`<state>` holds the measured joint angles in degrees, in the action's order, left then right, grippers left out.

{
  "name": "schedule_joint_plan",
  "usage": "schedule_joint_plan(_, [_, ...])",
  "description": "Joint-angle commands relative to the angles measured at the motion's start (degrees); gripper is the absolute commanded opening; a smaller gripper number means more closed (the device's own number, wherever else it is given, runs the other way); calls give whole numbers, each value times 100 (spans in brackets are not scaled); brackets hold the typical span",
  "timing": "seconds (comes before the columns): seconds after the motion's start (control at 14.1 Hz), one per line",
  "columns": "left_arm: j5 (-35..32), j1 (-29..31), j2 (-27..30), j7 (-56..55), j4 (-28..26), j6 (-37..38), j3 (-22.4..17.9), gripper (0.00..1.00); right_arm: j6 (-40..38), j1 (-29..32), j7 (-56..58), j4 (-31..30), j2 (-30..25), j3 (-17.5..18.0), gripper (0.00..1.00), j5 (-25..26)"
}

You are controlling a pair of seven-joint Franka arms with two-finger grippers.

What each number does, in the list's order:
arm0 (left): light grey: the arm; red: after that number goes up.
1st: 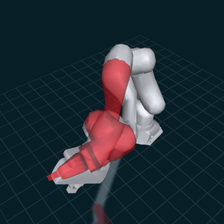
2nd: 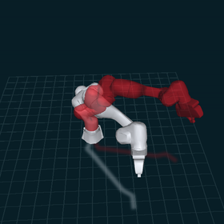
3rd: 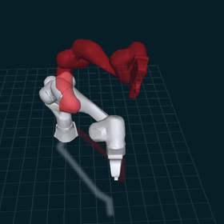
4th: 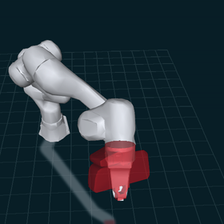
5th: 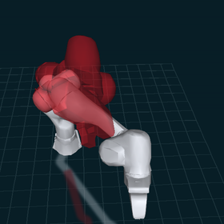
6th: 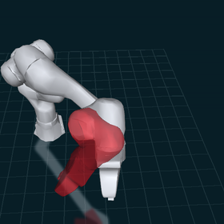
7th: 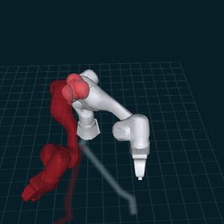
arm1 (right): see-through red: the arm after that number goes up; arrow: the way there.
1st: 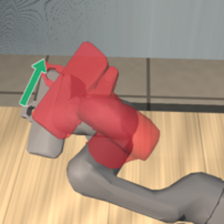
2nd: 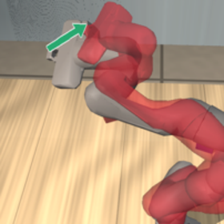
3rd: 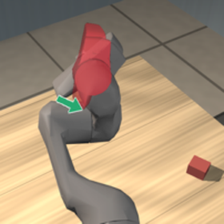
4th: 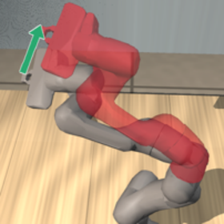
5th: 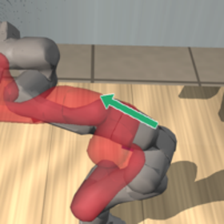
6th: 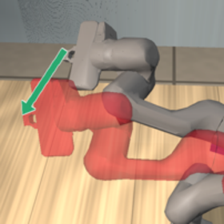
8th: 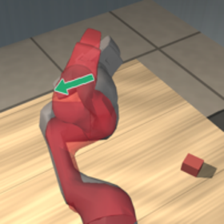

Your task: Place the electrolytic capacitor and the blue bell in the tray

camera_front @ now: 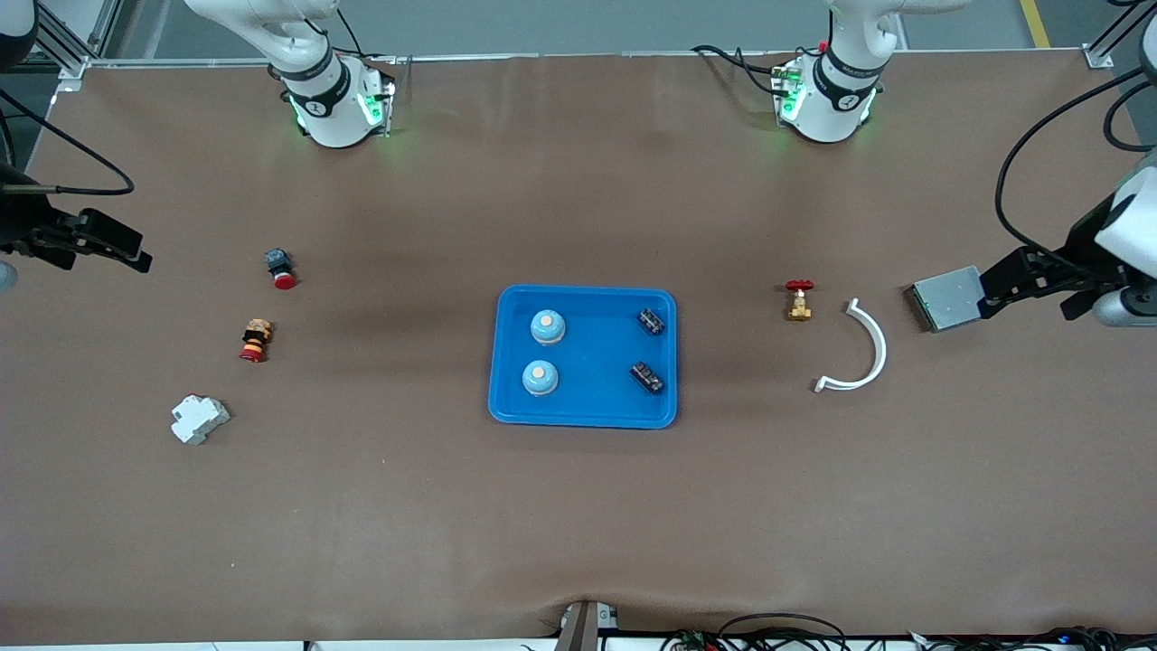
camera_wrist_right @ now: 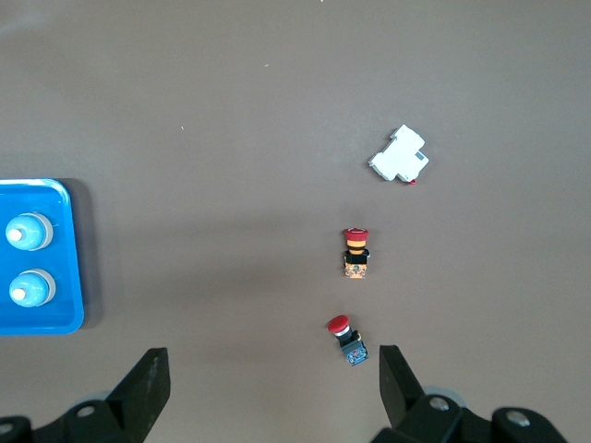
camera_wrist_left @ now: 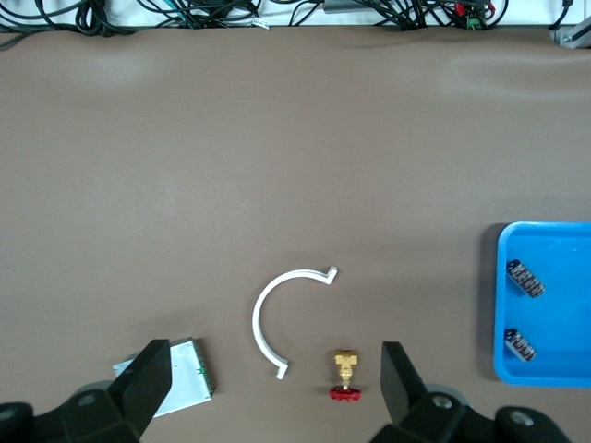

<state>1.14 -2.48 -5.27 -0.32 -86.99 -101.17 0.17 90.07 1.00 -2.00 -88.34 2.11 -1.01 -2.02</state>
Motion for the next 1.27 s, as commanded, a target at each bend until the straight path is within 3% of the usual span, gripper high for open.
schedule_joint_plan(0.0, [106,63,220,226,-169,54,-17,100,72,-4,-20,-139,-141,-13,100,61])
schedule_joint_plan(1.2, [-149,37,96,-64,-125,141,1,100,72,-4,-20,-130,-141,-13,100,61])
